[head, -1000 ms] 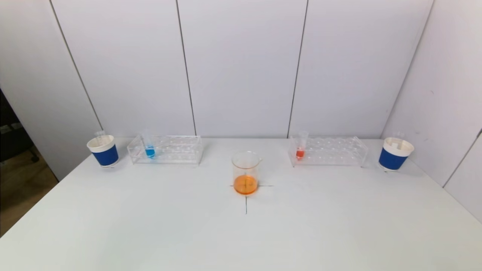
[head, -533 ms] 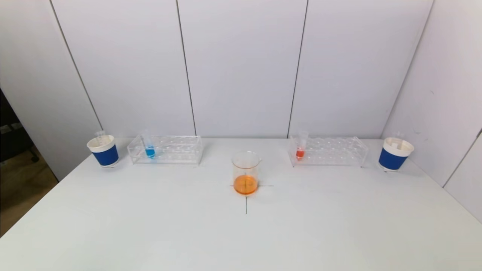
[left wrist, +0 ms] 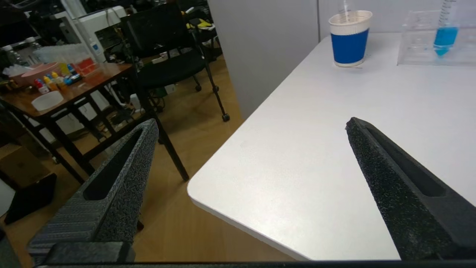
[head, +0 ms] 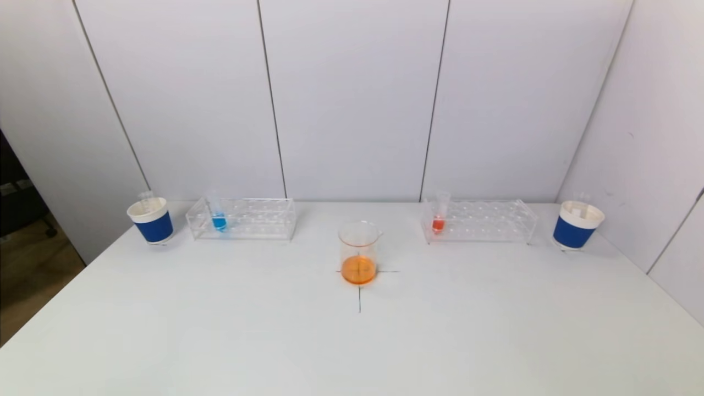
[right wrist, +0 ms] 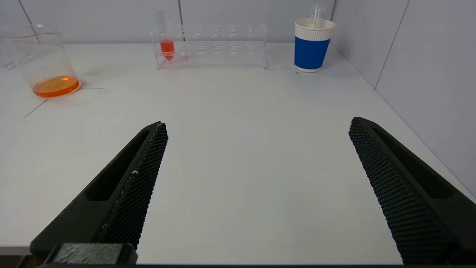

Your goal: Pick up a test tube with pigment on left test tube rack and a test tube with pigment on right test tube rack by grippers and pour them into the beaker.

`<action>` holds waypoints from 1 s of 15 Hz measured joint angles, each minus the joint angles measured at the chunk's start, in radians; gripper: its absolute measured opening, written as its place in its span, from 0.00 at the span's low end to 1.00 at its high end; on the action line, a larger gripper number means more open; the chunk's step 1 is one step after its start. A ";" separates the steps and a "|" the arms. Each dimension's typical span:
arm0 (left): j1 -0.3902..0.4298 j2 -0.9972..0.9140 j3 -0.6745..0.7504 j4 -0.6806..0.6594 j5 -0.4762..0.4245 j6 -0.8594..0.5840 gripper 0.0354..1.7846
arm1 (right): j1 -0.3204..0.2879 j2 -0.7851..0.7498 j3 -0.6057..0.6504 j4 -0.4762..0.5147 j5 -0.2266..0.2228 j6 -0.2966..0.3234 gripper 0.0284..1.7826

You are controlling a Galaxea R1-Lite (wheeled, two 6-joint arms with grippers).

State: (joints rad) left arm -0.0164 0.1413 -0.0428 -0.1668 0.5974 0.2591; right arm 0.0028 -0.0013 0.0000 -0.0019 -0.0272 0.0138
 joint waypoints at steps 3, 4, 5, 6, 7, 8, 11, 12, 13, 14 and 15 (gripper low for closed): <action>0.006 -0.098 -0.009 0.152 -0.176 -0.022 0.99 | 0.000 0.000 0.000 0.000 0.000 0.000 0.99; 0.006 -0.113 -0.012 0.172 -0.246 -0.034 0.99 | 0.000 0.000 0.000 0.000 0.000 0.000 0.99; 0.007 -0.124 -0.013 0.176 -0.313 -0.040 0.99 | 0.000 0.000 0.000 -0.001 0.000 0.000 0.99; 0.007 -0.132 -0.011 0.173 -0.377 -0.046 0.99 | 0.000 0.000 0.000 -0.001 0.000 0.000 0.99; 0.007 -0.137 -0.008 0.173 -0.434 -0.055 0.99 | 0.000 0.000 0.000 0.000 0.000 0.000 0.99; 0.007 -0.140 -0.004 0.173 -0.493 -0.066 0.99 | 0.000 0.000 0.000 0.000 0.000 0.000 0.99; 0.007 -0.143 0.017 0.176 -0.630 -0.086 0.99 | 0.000 0.000 0.000 0.000 0.000 0.000 0.99; 0.007 -0.143 0.030 0.176 -0.643 -0.097 0.99 | 0.000 0.000 0.000 0.000 0.000 0.000 0.99; 0.007 -0.143 0.035 0.174 -0.651 -0.121 0.99 | 0.000 0.000 0.000 0.000 0.000 0.000 0.99; 0.007 -0.143 0.038 0.176 -0.653 -0.139 0.99 | 0.000 0.000 0.000 0.000 0.000 0.000 0.99; 0.007 -0.143 0.040 0.175 -0.651 -0.151 0.99 | 0.000 0.000 0.000 0.000 0.000 0.000 0.99</action>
State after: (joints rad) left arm -0.0091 -0.0017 -0.0032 0.0081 -0.0538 0.1085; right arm 0.0028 -0.0013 0.0000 -0.0023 -0.0272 0.0138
